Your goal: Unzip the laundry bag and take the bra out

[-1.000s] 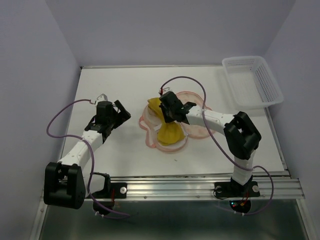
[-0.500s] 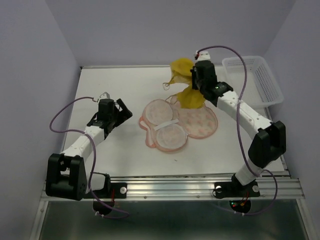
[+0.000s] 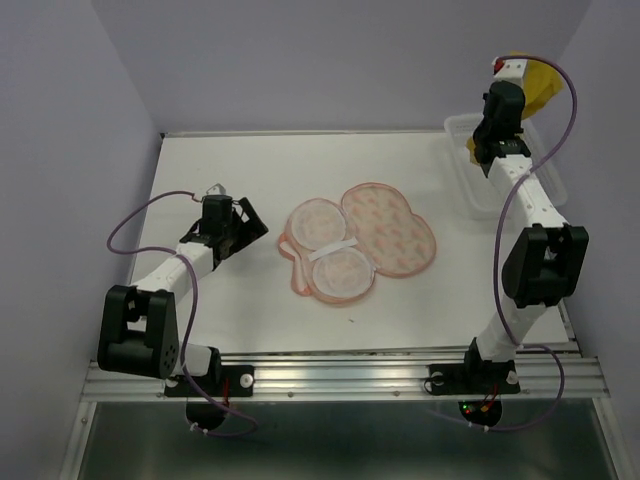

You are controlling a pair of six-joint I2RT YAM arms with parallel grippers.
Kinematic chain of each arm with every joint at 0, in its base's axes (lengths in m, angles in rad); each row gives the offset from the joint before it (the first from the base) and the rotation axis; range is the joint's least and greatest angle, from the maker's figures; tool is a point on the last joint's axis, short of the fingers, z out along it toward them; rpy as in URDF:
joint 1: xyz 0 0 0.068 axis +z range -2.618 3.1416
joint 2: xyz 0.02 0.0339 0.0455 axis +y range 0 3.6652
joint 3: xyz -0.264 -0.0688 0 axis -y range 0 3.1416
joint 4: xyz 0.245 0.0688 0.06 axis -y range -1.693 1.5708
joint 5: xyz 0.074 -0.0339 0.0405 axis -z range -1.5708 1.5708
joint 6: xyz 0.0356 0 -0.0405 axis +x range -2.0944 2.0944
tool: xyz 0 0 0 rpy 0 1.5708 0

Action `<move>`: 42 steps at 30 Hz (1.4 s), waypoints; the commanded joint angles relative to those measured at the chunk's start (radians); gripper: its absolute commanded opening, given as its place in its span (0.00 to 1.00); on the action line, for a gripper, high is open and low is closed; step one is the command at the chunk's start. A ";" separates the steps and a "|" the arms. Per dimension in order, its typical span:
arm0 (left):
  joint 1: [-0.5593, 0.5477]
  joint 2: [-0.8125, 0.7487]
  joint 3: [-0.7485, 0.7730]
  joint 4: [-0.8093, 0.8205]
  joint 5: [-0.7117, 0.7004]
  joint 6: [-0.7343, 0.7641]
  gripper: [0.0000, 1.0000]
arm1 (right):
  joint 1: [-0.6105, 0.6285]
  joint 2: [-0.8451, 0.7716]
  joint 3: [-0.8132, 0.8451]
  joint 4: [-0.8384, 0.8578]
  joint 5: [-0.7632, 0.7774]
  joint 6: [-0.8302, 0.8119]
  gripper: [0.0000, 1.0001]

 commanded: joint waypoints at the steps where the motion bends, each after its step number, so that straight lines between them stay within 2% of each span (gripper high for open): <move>1: 0.005 0.009 0.047 0.015 0.012 0.020 0.99 | -0.015 0.032 -0.007 0.086 0.069 -0.080 0.09; 10: 0.004 -0.022 0.073 -0.037 -0.005 0.030 0.99 | -0.090 0.175 -0.044 0.122 0.253 0.006 0.13; 12: 0.005 -0.031 0.069 -0.039 -0.008 0.028 0.99 | -0.102 0.187 -0.050 0.122 0.257 0.039 0.28; 16: 0.004 -0.041 0.067 -0.042 -0.002 0.023 0.99 | -0.102 0.176 -0.063 0.061 0.202 0.081 0.67; 17: 0.004 -0.039 0.067 -0.040 -0.002 0.022 0.99 | -0.102 0.172 -0.060 0.040 0.171 0.097 0.90; 18: 0.004 -0.036 0.067 -0.039 0.001 0.022 0.99 | -0.102 0.152 -0.054 -0.015 0.149 0.117 0.98; 21: 0.005 -0.024 0.069 -0.034 0.015 0.020 0.99 | -0.102 0.088 -0.050 -0.127 0.022 0.173 1.00; 27: 0.004 -0.008 0.051 -0.008 0.056 0.010 0.99 | -0.076 -0.072 -0.110 -0.264 -0.354 0.217 1.00; 33: -0.015 0.005 0.028 -0.005 0.093 -0.013 0.99 | 0.100 -0.225 -0.288 -0.296 -0.496 0.239 1.00; 38: -0.052 0.015 -0.002 0.038 0.109 -0.030 0.99 | 0.111 -0.270 -0.414 -0.302 -0.610 0.381 1.00; 42: -0.091 0.065 0.001 0.062 0.118 -0.036 0.99 | 0.111 -0.239 -0.484 -0.304 -0.681 0.398 1.00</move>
